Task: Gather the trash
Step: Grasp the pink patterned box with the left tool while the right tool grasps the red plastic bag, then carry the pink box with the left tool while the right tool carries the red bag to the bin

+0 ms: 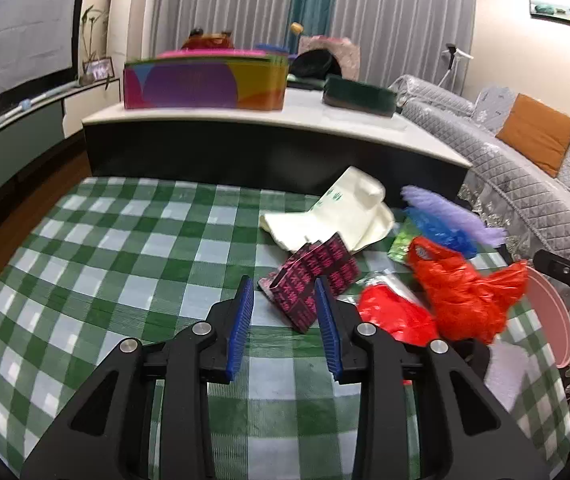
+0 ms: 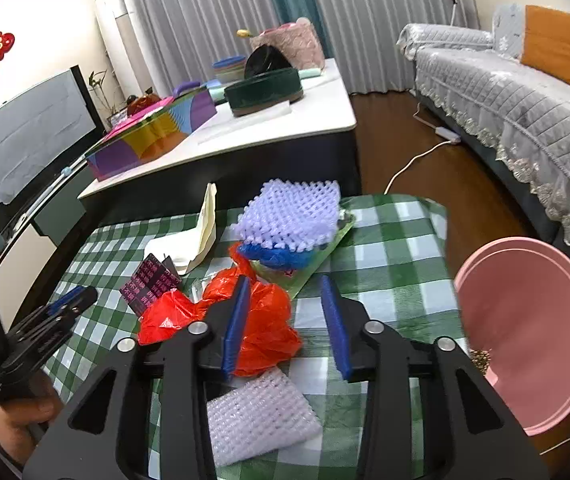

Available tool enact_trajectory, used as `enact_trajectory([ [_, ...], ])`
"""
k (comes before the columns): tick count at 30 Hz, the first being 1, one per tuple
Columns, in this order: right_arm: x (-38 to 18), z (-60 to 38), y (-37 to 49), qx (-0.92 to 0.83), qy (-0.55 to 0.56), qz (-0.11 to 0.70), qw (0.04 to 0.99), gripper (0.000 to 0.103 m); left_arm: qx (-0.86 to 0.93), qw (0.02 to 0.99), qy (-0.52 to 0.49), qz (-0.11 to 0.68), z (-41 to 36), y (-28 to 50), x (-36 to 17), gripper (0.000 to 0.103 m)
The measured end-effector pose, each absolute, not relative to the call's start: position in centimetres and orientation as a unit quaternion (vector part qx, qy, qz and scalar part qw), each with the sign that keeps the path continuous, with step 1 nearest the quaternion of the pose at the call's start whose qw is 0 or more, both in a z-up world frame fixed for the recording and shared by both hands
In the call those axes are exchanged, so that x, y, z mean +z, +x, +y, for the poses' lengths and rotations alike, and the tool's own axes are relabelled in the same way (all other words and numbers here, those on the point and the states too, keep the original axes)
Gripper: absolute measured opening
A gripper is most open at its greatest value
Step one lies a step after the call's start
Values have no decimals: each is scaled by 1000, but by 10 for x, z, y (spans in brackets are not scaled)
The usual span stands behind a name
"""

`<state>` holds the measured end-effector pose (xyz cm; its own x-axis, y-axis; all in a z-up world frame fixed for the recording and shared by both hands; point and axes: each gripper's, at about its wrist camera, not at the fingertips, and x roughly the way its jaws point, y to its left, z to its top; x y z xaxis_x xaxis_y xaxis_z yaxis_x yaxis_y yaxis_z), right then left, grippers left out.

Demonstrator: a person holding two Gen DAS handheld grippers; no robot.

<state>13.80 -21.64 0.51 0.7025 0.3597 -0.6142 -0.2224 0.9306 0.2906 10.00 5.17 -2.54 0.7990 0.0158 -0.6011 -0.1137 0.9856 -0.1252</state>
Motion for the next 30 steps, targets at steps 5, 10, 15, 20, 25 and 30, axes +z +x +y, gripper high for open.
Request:
enact_trajectory([
  [5,-7,-208,150,173,94,369,908,42,44,937,-98,334,61,119,-41,42],
  [10,-15,-202,156,186,91,383,900,42,44,924,-116,361,61,137,-54,42],
  [15,-18,-197,158,192,83,388,898,39,31,917,-111,381,53,148,-58,42],
  [20,-15,-190,154,206,66,385,897,25,28,918,-98,384,47,147,-57,20],
  [25,-7,-188,147,216,52,372,901,20,18,925,-86,369,40,141,-43,11],
  [30,6,-193,137,212,47,353,910,20,16,930,-74,359,35,132,-30,10],
])
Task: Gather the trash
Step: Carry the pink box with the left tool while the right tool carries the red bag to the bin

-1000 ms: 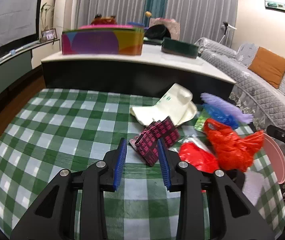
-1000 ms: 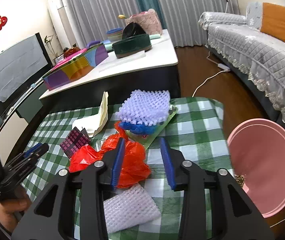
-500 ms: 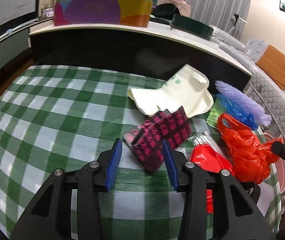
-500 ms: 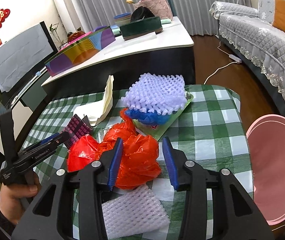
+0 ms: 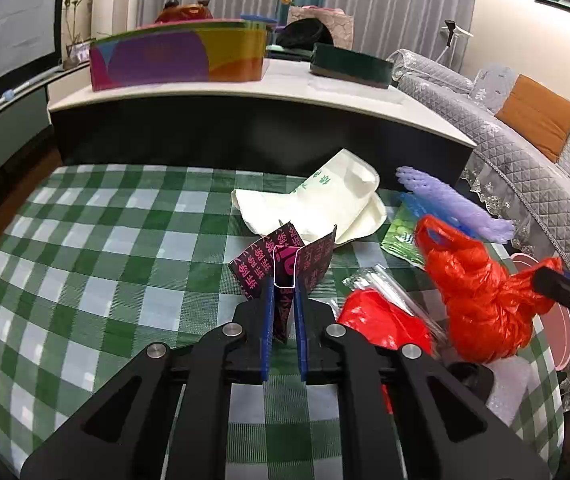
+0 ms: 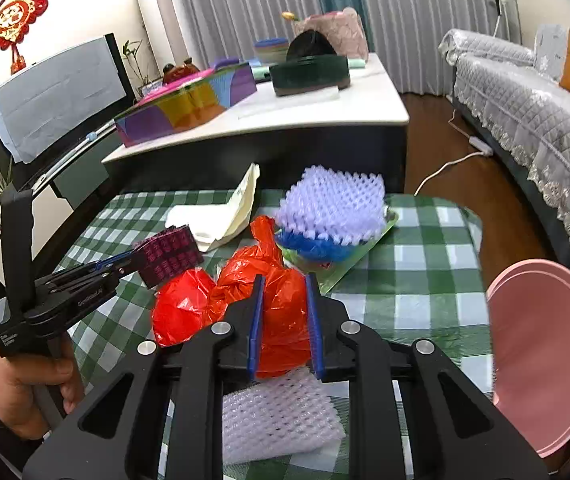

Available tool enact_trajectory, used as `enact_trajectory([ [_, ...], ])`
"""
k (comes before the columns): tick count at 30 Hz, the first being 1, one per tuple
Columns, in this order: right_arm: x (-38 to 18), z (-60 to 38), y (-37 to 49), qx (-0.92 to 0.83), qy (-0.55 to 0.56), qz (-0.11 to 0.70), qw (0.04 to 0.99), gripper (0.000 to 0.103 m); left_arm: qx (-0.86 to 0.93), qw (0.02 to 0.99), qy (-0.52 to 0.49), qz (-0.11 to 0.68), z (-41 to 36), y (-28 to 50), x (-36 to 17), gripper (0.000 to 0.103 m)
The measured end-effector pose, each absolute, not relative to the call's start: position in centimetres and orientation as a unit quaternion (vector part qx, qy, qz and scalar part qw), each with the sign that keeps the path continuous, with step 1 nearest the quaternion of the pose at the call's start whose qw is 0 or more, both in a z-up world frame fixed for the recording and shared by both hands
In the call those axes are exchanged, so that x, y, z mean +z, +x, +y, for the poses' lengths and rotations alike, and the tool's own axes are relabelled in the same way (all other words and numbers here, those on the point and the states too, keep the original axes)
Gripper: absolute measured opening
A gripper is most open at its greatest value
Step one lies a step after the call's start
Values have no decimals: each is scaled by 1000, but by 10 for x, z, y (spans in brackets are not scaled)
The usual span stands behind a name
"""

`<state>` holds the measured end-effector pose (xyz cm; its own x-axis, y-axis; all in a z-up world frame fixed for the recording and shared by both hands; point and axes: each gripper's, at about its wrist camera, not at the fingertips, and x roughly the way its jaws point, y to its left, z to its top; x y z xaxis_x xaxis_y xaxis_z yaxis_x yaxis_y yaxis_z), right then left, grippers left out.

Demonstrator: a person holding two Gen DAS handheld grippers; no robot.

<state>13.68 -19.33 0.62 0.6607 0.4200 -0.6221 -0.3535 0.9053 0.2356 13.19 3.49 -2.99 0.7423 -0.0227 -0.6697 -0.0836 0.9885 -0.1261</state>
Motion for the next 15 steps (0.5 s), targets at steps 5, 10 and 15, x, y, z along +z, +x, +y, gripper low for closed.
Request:
enact_trajectory([
  [5,20,-202,125,210,48,333,918,20,13,936,-65,345,30,116,-15,9],
  [10,35,-211,110,206,49,314,925,19,7,942,-46,333,20,98,-1,9],
  [15,48,-224,94,199,49,297,933,19,0,947,-34,321,11,81,14,9],
])
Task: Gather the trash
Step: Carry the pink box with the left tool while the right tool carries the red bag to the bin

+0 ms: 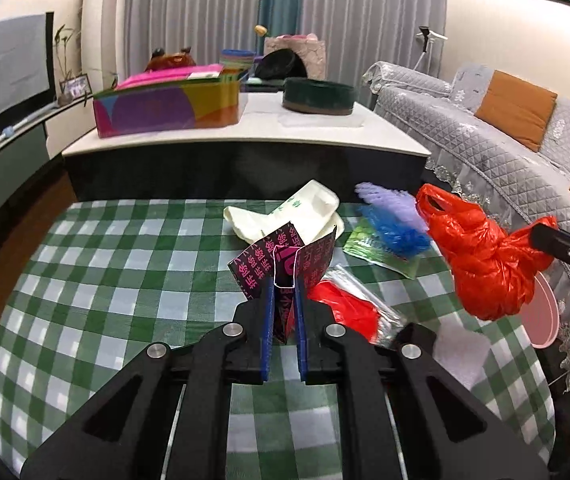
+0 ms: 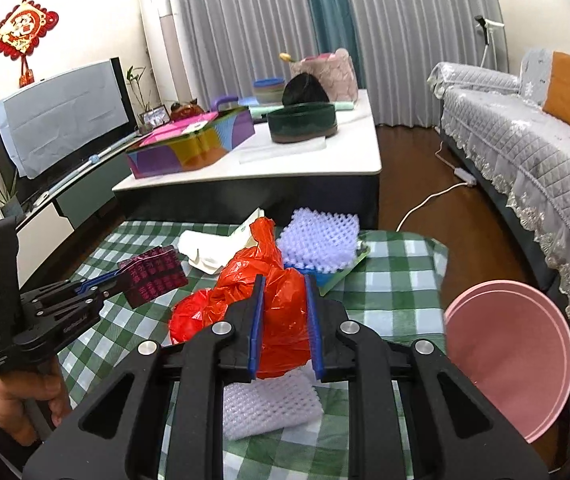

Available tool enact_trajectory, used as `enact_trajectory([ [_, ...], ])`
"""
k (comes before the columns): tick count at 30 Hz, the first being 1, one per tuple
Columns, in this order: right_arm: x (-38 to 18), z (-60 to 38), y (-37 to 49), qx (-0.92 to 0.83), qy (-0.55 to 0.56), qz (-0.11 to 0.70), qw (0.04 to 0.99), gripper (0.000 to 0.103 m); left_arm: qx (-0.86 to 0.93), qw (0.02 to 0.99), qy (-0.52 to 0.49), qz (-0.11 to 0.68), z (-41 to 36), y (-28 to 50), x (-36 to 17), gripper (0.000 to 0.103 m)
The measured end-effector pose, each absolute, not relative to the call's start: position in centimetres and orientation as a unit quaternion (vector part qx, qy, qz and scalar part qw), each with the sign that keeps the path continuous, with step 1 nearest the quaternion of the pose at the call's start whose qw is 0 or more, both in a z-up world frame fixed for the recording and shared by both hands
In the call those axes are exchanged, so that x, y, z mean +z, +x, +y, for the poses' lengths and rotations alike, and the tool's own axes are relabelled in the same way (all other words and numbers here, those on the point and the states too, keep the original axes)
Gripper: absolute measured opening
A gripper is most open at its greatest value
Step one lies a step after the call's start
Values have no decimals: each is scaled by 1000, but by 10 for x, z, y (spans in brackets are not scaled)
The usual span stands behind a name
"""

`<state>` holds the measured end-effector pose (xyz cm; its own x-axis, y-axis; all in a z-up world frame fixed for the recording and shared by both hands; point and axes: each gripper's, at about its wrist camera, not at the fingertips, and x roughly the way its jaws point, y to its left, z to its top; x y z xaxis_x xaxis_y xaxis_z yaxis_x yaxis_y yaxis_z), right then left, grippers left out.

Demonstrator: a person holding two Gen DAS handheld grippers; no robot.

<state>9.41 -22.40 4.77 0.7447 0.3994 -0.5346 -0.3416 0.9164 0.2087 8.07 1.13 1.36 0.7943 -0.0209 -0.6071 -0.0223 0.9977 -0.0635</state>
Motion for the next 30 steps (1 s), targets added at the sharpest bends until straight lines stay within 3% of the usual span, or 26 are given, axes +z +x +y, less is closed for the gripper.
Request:
enact_trajectory([
  [30,74,-304,61,100,69,251,960,19,-60,960,-18,273,-46,49,44,9],
])
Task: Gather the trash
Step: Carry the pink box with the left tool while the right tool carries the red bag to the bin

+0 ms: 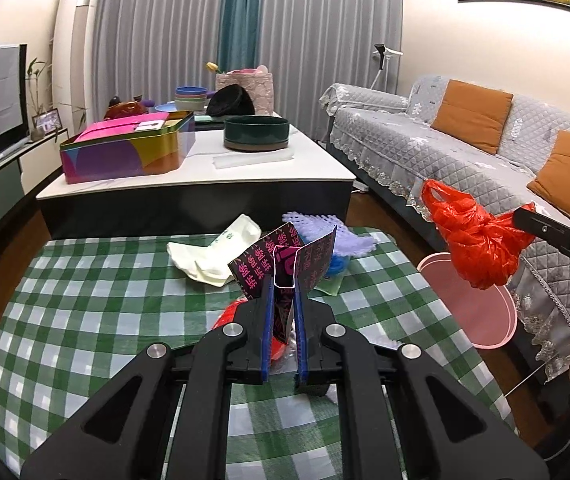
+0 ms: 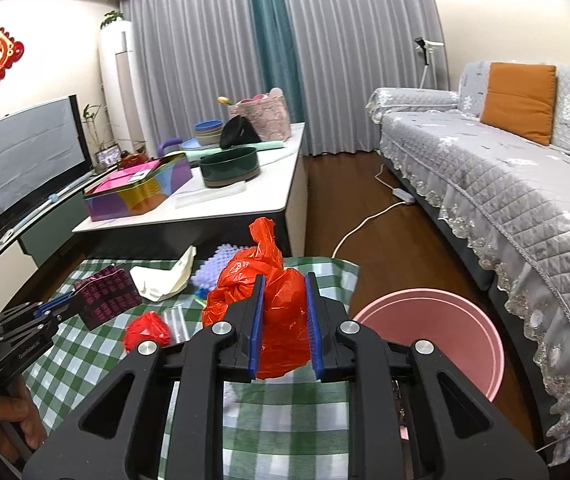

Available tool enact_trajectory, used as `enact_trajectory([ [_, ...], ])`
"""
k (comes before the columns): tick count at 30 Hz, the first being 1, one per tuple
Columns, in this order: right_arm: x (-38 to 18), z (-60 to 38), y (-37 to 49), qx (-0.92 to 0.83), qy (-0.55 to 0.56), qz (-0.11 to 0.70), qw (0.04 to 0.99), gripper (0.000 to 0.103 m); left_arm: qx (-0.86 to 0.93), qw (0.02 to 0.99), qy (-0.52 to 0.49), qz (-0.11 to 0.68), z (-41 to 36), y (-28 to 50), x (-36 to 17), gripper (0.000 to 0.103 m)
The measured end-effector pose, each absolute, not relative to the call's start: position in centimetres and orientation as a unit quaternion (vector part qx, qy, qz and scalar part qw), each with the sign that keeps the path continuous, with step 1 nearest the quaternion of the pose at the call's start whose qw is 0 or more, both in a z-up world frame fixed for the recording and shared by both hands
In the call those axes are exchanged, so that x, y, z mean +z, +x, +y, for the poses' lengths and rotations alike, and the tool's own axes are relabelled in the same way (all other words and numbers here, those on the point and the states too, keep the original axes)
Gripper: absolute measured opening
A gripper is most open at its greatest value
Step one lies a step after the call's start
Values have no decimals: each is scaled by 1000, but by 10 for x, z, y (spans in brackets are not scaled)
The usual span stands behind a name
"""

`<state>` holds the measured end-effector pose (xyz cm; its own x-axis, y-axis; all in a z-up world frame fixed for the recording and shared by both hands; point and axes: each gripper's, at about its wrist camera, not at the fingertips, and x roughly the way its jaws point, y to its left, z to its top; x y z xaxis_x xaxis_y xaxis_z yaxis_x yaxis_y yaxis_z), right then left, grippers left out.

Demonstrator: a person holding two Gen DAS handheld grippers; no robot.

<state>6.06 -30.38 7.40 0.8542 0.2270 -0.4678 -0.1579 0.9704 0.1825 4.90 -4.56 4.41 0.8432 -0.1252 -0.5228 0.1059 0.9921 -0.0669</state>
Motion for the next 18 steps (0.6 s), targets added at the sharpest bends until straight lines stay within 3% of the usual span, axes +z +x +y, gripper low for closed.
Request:
enact_trajectory([
  [18,80,-340,62,41,57,234,970,19,-93,958,-17,270,-79,62,46,9],
])
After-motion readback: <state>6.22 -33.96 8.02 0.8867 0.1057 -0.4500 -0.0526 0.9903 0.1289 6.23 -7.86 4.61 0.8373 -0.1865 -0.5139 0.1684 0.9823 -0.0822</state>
